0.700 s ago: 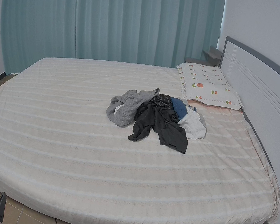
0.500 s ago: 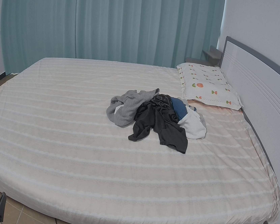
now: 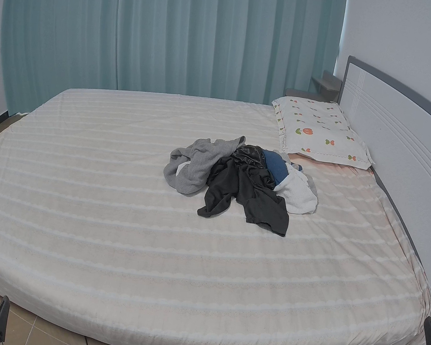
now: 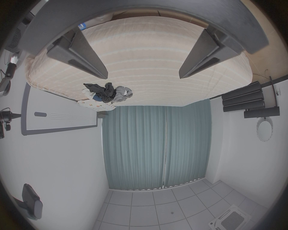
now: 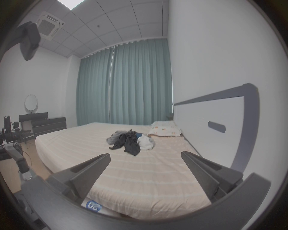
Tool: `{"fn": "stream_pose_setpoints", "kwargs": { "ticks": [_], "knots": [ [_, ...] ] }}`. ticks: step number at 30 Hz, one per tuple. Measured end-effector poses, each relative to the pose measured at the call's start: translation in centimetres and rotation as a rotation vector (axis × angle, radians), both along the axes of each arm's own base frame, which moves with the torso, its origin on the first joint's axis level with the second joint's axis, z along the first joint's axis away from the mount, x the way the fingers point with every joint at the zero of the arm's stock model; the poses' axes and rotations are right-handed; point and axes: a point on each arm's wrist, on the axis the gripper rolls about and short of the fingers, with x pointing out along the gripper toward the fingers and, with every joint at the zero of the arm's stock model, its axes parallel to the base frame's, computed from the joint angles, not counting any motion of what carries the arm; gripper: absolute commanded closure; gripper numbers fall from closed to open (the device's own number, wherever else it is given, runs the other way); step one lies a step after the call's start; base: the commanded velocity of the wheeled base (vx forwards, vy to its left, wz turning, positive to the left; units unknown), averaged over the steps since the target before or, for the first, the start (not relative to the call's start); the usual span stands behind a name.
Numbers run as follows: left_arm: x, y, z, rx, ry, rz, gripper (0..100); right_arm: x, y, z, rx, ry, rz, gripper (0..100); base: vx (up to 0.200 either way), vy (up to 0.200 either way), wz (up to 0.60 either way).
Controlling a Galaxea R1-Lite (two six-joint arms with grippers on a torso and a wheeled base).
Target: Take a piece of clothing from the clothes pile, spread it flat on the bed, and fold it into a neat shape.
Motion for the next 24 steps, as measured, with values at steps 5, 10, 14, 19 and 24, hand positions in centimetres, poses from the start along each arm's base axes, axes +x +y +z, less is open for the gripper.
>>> {"fn": "stream_pose_setpoints", "kwargs": {
  "ticks": [5,10,14,19,24],
  "knots": [
    [0.0,0.0,0.0,0.0,0.0,0.0,0,3.2,0.1,1.1,0.019,0.116,0.02,0,0.0,0.0,0.0],
    [0.0,0.0,0.0,0.0,0.0,0.0,0,7.4,0.3,2.0,0.043,0.222,0.028,0,0.0,0.0,0.0],
    [0.0,0.0,0.0,0.0,0.0,0.0,0,11.3,0.5,2.3,0.068,0.307,0.012,0,0.0,0.0,0.0],
    [0.0,0.0,0.0,0.0,0.0,0.0,0,17.0,1.2,2.3,0.111,0.399,-0.015,0,0.0,0.0,0.0],
    [0.0,0.0,0.0,0.0,0.0,0.0,0,23.4,2.2,1.6,0.146,0.471,-0.047,0,0.0,0.0,0.0]
  ]
}}
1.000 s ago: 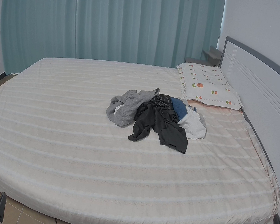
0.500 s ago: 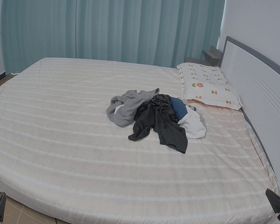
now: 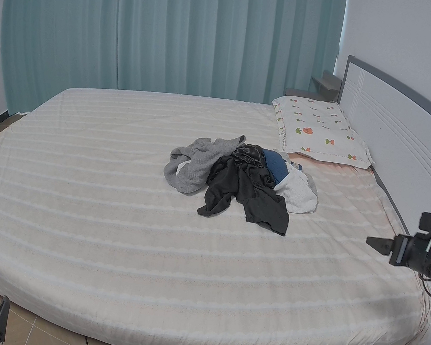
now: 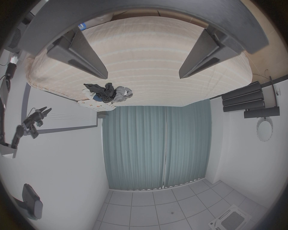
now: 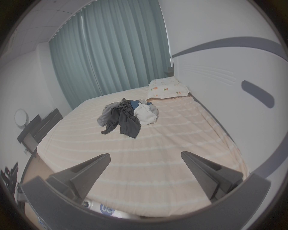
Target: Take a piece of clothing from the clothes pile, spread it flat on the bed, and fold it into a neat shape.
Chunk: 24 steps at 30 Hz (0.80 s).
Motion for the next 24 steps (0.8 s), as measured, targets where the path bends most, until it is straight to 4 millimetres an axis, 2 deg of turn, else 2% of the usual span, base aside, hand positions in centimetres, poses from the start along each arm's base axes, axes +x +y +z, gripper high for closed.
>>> {"fn": "stream_pose_setpoints", "kwargs": {
  "ticks": [5,13,19,24],
  "knots": [
    [0.0,0.0,0.0,0.0,0.0,0.0,0,6.7,1.6,-1.5,0.038,0.053,-0.032,0,0.0,0.0,0.0],
    [0.0,0.0,0.0,0.0,0.0,0.0,0,16.6,4.9,-5.5,0.11,0.111,-0.081,0,0.0,0.0,0.0],
    [0.0,0.0,0.0,0.0,0.0,0.0,0,22.0,7.1,-8.3,0.174,0.143,-0.12,0,0.0,0.0,0.0],
    [0.0,0.0,0.0,0.0,0.0,0.0,0,25.1,8.3,-11.0,0.217,0.183,-0.154,0,0.0,0.0,0.0]
  ]
}}
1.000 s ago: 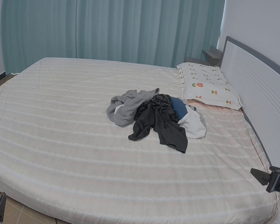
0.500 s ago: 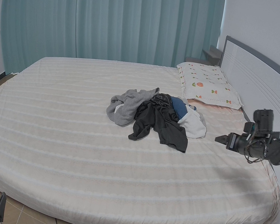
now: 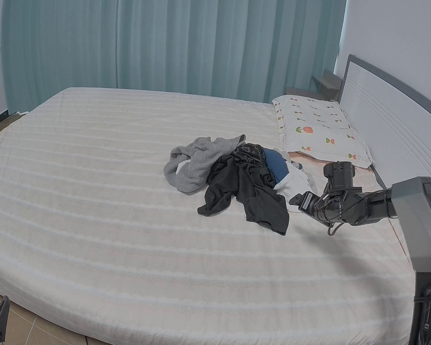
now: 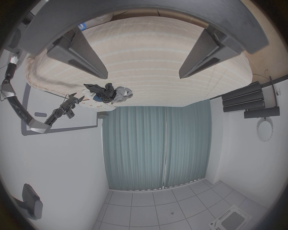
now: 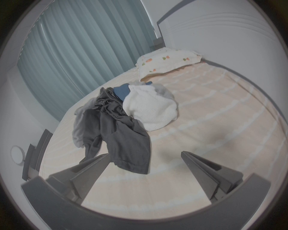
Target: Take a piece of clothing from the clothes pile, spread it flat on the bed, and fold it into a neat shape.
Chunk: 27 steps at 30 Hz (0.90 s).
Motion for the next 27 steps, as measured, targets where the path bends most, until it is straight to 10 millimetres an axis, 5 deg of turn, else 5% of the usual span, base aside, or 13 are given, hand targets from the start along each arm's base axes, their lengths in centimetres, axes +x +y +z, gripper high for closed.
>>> {"fn": "stream_pose_setpoints", "kwargs": {
  "ticks": [13,27],
  "knots": [
    [0.0,0.0,0.0,0.0,0.0,0.0,0,2.4,3.1,-6.5,0.102,0.106,-0.057,0,0.0,0.0,0.0],
    [0.0,0.0,0.0,0.0,0.0,0.0,0,2.8,5.9,-6.5,0.151,-0.032,0.005,0,0.0,0.0,0.0]
  ]
}}
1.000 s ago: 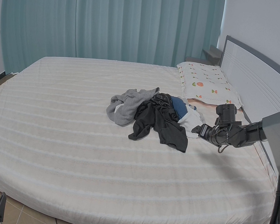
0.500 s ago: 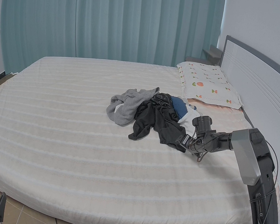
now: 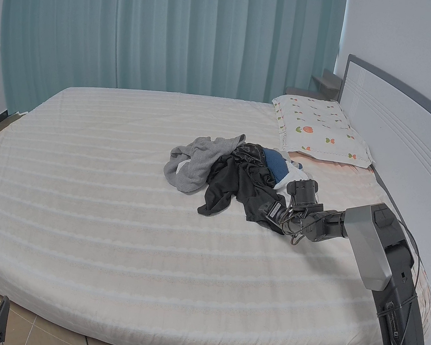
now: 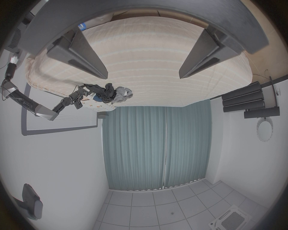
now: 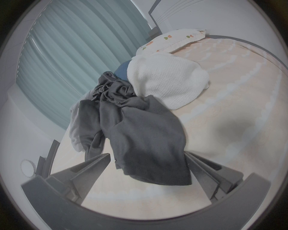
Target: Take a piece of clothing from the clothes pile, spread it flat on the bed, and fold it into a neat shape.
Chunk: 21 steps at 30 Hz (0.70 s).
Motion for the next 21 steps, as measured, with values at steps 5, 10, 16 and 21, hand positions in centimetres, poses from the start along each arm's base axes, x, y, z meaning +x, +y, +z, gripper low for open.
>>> {"fn": "stream_pose_setpoints", "kwargs": {
  "ticks": [5,10,16,21],
  "knots": [
    [0.0,0.0,0.0,0.0,0.0,0.0,0,-0.2,0.6,-0.8,-0.008,0.01,0.014,0,0.0,0.0,0.0],
    [0.0,0.0,0.0,0.0,0.0,0.0,0,-0.1,0.6,-1.2,-0.005,0.005,0.023,100,0.0,0.0,0.0],
    [0.0,0.0,0.0,0.0,0.0,0.0,0,0.0,0.6,-1.2,0.009,-0.003,0.023,100,0.0,0.0,0.0],
    [0.0,0.0,0.0,0.0,0.0,0.0,0,-0.1,0.8,-1.0,0.042,0.004,0.009,100,0.0,0.0,0.0]
  ]
}}
